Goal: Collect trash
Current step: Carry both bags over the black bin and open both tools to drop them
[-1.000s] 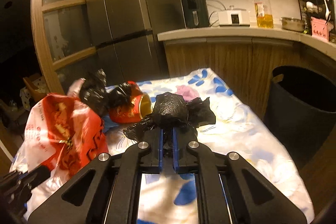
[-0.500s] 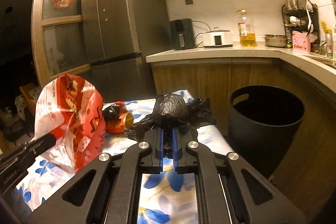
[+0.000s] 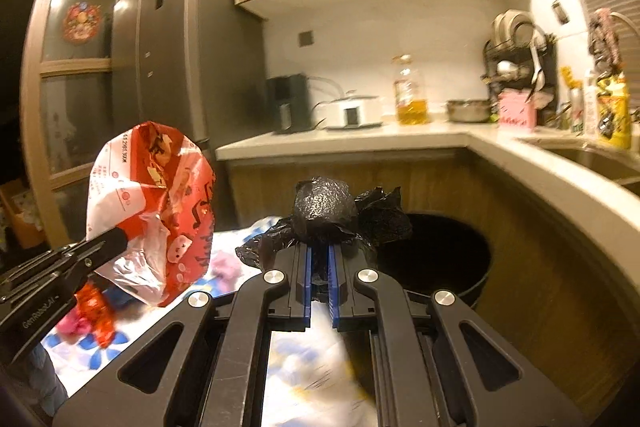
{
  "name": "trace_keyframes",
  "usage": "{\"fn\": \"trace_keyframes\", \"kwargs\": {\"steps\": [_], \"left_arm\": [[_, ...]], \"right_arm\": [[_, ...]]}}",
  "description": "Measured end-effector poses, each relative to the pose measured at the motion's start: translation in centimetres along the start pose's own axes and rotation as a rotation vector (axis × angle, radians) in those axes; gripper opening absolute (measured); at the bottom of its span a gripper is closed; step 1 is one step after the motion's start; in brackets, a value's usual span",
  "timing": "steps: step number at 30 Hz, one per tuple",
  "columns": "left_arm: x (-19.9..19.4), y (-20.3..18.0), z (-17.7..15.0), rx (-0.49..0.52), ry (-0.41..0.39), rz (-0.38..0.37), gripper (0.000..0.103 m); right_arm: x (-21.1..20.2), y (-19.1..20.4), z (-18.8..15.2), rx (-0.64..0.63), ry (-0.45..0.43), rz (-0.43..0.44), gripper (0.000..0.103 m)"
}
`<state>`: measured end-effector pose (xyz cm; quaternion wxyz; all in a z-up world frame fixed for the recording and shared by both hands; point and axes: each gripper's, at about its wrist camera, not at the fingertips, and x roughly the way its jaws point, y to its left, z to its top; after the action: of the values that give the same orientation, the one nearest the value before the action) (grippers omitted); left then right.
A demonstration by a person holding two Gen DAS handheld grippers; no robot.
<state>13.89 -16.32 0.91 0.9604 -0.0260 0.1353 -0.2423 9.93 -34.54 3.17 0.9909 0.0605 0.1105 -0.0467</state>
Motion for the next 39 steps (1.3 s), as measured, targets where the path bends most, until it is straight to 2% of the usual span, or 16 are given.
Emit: {"fn": "trace_keyframes", "kwargs": {"steps": [9, 16, 26, 39], "left_arm": [[6.1, -4.3, 1.3, 0.004, -0.007, -0.086, 0.002], [10.1, -7.0, 1.2, 0.022, 0.005, -0.103, 0.002], [13.8, -8.3, 0.2, 0.025, 0.051, -0.121, 0.002], [16.8, -8.8, -0.6, 0.036, 0.094, -0.127, 0.002]], "right_arm": [[1.8, -4.8, 1.8, 0.024, -0.061, -0.128, 0.008], [3.4, -6.6, 2.0, 0.038, -0.063, -0.176, 0.008], [5.2, -8.5, 1.9, 0.069, -0.054, -0.196, 0.008], [7.4, -8.9, 1.4, 0.059, -0.030, -0.190, 0.008]]}}
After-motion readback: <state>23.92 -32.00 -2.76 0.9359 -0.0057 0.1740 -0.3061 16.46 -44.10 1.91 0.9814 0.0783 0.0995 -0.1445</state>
